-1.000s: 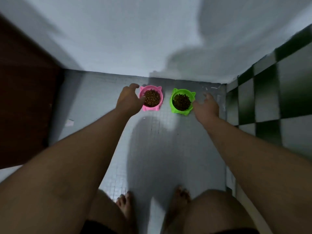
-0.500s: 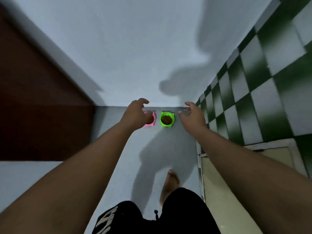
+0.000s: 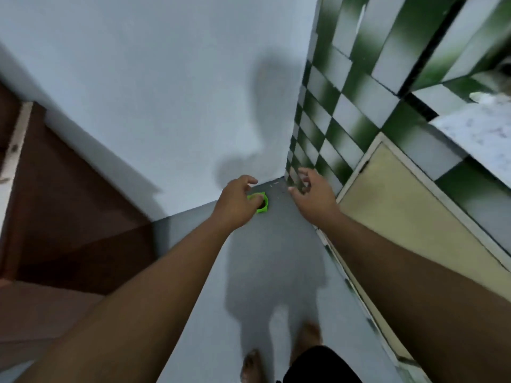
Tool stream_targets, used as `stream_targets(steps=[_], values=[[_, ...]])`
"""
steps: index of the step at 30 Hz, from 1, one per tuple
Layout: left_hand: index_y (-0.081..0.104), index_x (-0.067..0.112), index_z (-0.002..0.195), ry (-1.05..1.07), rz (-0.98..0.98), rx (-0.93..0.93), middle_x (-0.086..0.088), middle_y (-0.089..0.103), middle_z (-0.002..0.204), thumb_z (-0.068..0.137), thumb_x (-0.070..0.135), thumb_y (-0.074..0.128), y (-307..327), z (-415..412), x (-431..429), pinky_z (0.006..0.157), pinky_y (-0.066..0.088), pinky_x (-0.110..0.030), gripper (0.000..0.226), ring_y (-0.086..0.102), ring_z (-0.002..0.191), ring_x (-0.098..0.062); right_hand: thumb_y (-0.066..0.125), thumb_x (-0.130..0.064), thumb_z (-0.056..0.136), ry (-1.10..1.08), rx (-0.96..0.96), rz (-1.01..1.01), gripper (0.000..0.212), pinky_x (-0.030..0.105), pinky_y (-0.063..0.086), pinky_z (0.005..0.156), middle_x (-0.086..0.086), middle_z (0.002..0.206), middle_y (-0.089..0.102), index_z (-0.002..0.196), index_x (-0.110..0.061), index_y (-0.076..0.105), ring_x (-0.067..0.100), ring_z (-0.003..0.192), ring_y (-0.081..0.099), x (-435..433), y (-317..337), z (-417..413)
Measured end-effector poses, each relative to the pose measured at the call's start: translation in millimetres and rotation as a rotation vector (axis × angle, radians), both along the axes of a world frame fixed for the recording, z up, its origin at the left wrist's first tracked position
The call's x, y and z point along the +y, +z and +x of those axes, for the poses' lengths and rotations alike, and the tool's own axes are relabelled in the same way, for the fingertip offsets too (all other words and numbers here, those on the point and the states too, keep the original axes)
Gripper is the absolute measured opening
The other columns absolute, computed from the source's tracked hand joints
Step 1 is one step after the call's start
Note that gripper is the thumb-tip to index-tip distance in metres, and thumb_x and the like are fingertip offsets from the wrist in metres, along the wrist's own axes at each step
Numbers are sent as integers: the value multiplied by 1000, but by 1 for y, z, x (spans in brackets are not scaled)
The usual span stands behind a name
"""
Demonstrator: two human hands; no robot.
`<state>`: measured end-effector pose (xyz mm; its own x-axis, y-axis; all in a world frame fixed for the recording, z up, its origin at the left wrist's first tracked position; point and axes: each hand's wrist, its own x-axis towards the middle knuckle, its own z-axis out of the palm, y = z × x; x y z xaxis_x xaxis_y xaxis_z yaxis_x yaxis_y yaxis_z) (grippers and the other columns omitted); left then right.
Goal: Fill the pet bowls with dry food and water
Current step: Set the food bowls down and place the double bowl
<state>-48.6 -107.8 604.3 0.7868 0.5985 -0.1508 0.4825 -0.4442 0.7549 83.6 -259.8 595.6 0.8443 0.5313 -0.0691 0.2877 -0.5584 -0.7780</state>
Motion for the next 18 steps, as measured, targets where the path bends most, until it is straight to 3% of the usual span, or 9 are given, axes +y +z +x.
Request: stream_targets(steps=[9, 13, 18], values=[[64, 23, 122, -337, 51, -82, 2, 65, 111, 91, 37, 71, 29, 4, -140, 83, 48, -29, 35, 63, 98, -15, 69, -29, 90, -329, -110, 79, 55, 36, 53, 95, 7, 131, 56, 141, -20, 49, 19, 106, 60, -165, 37, -47], [61, 20, 128, -506, 42, -89, 0, 63, 112, 94, 31, 68, 35, -3, -236, 76, 41, -23, 36, 59, 96, -15, 68, -29, 90, -483, -145, 95, 54, 34, 53, 90, 7, 130, 57, 140, -20, 49, 18, 101, 61, -272, 43, -86], [62, 23, 126, -688, -45, -103, 0, 66, 117, 93, 33, 72, 40, -41, -371, 94, 53, -32, 37, 66, 103, -17, 68, -31, 91, -679, -132, 65, 54, 36, 55, 90, 5, 130, 56, 140, -22, 48, 19, 102, 61, -415, 45, -164]])
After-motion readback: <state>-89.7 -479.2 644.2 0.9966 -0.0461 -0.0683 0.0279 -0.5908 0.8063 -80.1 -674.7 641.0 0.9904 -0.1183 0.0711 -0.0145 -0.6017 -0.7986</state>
